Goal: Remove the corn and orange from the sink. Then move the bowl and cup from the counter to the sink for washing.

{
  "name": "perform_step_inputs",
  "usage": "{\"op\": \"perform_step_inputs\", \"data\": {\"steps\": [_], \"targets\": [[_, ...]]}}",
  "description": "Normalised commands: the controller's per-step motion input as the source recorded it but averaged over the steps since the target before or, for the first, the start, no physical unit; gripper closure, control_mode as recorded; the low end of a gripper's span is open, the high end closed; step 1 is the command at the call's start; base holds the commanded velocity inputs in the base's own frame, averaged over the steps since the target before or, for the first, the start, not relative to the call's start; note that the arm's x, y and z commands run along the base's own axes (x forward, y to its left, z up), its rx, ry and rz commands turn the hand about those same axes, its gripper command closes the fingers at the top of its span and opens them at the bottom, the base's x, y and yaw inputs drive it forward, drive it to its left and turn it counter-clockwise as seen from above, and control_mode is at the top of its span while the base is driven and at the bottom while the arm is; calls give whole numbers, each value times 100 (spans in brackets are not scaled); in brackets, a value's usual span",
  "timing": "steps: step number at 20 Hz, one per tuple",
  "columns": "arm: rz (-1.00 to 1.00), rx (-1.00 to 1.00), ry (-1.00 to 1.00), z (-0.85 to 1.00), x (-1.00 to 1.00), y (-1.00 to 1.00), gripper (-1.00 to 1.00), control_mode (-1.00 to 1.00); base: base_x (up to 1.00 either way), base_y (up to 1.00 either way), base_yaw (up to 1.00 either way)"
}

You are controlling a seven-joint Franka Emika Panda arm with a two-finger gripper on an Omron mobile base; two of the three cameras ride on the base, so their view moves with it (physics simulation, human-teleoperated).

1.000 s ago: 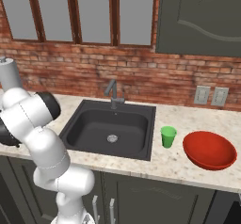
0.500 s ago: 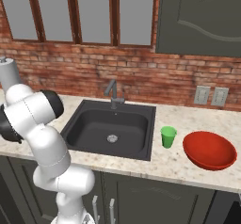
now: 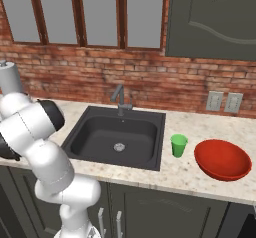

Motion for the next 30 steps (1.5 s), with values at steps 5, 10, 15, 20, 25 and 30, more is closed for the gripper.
{"op": "perform_step_inputs", "data": {"steps": [5,10,15,20,25,30], "targets": [[0,0,-2,31,-15,-20,-100,-100,0,0,0],[0,0,-1,32,-12,-26,-100,-100,0,0,0],[0,0,0,26,-16,-32,-100,-100,0,0,0],[0,0,0,20,-24,-39,-100,-100,0,0,0],[2,0,0,22,-22,-42,-100,-100,0,0,0],[1,0,0,24,-21,-43,-100,-100,0,0,0]]}}
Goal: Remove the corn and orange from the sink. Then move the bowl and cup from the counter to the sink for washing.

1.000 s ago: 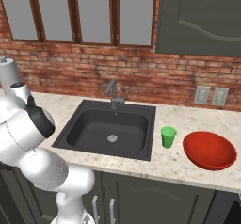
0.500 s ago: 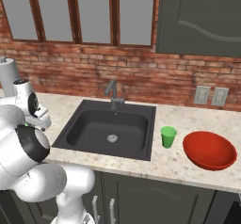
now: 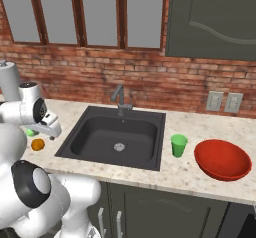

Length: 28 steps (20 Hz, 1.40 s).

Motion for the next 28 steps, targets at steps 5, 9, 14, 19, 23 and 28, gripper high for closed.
{"op": "perform_step_inputs", "data": {"steps": [5,9,14,19,23,28], "targets": [[4,0,0,16,-24,-47,-100,-100,0,0,0],[4,0,-1,15,-23,-47,-100,-100,0,0,0],[1,0,0,15,-18,-48,-100,-100,0,0,0],[0,0,0,16,-13,-47,-100,-100,0,0,0],[1,0,0,15,-9,-46,-100,-100,0,0,0],[2,-2,0,15,-8,-46,-100,-100,0,0,0]]}}
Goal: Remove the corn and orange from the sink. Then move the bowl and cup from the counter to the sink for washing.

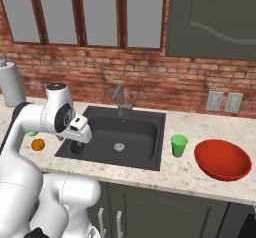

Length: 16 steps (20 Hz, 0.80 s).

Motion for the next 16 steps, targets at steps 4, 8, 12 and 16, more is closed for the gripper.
{"op": "perform_step_inputs", "data": {"steps": [4,8,12,16], "targets": [[2,-1,0,17,-7,-45,-100,-100,0,0,0],[2,-2,0,18,-7,-44,-100,-100,0,0,0],[3,0,0,15,-6,-45,-100,-100,0,0,0],[4,0,0,14,-6,-42,-100,-100,0,0,0]]}}
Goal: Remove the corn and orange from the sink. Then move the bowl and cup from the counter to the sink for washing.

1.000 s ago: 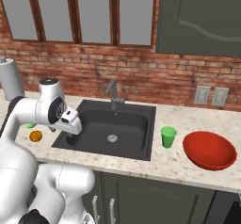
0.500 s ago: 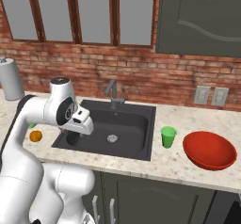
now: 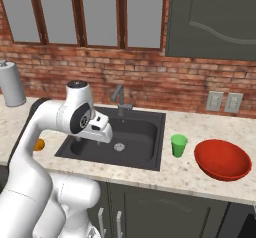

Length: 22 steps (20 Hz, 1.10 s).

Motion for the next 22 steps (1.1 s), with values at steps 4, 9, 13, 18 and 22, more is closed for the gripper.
{"op": "perform_step_inputs", "data": {"steps": [4,9,13,18,22], "targets": [[4,-1,0,12,-3,-38,-100,-100,0,0,0],[4,-1,0,8,-1,-37,-100,-100,0,0,0],[7,-1,0,4,0,-34,-100,-100,0,0,0],[4,-2,0,0,5,-33,-100,-100,0,0,0],[2,-1,0,0,12,-29,-100,-100,0,0,0]]}}
